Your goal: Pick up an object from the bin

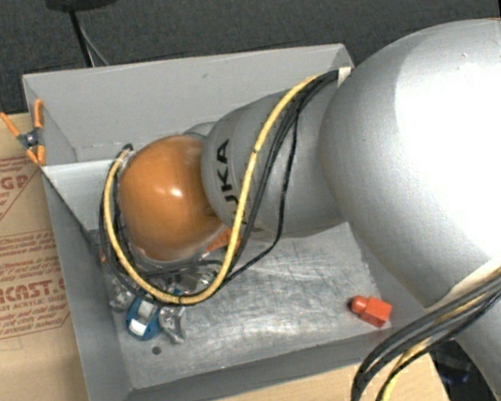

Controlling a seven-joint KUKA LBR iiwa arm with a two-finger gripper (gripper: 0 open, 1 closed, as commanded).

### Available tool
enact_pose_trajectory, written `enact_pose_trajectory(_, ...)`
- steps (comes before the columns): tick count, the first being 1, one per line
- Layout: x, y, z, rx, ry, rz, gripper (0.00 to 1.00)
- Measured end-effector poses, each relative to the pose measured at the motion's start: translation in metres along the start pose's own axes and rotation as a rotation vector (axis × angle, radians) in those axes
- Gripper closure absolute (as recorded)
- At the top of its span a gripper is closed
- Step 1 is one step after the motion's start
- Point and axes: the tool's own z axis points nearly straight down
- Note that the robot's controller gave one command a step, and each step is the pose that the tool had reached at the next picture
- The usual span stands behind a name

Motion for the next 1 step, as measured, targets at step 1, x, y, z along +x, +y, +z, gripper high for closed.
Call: enact_pose_trajectory(1, 0.0, 0.0, 0.0, 0.0, 0.0, 0.0, 1.0)
